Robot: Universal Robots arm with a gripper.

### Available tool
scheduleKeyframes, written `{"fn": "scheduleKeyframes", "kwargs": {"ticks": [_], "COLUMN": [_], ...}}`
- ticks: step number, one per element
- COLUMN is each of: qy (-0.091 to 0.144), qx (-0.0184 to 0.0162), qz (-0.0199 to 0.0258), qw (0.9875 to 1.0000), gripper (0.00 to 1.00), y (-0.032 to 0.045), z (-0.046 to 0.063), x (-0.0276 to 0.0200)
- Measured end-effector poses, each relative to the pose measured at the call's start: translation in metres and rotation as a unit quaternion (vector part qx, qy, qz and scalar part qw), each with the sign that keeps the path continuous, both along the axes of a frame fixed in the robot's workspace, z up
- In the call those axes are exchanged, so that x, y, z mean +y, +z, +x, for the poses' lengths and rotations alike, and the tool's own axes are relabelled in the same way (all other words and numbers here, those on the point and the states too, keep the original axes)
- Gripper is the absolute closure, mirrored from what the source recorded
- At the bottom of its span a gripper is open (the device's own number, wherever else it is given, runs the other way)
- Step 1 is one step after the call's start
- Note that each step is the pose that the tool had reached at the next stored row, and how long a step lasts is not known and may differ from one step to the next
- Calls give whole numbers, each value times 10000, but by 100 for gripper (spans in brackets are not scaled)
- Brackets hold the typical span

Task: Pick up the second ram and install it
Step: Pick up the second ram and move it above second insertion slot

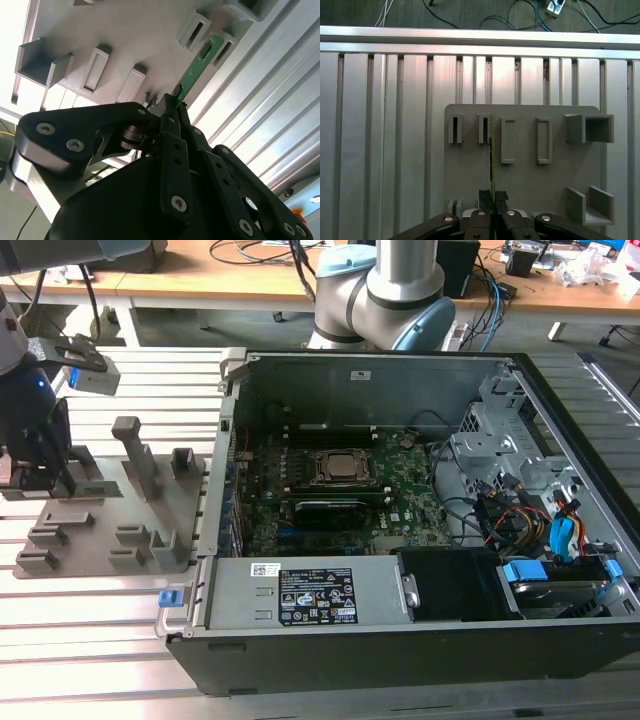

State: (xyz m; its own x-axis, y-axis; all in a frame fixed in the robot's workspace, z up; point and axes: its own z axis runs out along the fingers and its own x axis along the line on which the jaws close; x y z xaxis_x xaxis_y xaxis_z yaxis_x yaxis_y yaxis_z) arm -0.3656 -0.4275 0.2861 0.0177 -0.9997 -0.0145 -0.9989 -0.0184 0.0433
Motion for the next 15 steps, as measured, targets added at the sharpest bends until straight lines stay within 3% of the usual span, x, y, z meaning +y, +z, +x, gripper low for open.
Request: {"fn": "scheduleKeyframes", "kwargs": {"ticks": [15], "qy": [0], "qx": [0], "qz": [-32], "qw": [10000], "gripper": [86], "y": [274], "z": [1], "x": [30]}}
